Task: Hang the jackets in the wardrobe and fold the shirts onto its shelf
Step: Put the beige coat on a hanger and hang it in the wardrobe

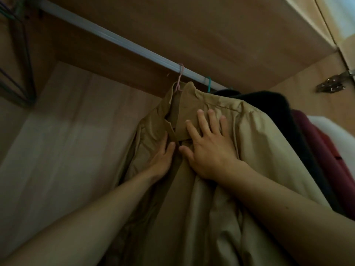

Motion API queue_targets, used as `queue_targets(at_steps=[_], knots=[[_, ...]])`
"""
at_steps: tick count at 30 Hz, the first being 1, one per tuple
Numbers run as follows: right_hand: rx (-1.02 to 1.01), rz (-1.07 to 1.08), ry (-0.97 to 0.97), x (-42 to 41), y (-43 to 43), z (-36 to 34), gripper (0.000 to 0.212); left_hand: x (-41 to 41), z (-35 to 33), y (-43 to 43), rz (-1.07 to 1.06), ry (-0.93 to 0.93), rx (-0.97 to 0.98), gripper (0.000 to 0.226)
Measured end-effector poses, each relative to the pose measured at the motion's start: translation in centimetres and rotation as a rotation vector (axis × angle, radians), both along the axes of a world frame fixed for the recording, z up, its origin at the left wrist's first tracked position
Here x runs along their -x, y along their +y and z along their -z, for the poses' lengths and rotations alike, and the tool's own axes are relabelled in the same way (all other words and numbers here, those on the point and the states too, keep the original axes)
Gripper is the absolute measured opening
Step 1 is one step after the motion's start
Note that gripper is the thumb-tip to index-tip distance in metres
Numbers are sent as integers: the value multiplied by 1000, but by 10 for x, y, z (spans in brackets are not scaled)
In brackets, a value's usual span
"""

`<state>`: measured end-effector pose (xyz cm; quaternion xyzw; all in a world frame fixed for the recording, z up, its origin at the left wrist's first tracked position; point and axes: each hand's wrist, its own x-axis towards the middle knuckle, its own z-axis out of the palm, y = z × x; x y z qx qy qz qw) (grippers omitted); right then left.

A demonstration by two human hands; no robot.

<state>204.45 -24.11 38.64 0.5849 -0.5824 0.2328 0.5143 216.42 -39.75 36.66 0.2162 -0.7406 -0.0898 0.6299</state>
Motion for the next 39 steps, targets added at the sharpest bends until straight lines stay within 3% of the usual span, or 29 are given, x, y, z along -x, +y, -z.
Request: queue_targets(at_steps=[6,11,17,20,25,30,39], knots=[[38,-113,9,-34,29,7,69,-32,3,25,-83,-3,25,67],[36,-130,15,-53,45,14,69,-57,3,45,-66,1,63,75],[-2,-93,51,-61,57,41,73,-76,33,68,-85,14,-39,71],[8,-119,87,-63,63,56,74,-84,46,90,-182,13,-61,86],[42,-283,96,-55,87,76,73,-93,51,144,-370,-54,-70,91],[38,-449,94,-36,115,94,72,-90,63,204,-562,-82,-57,74],[-37,-566,68,-6,157,131,71,-73,97,310,-752,-173,-84,70]])
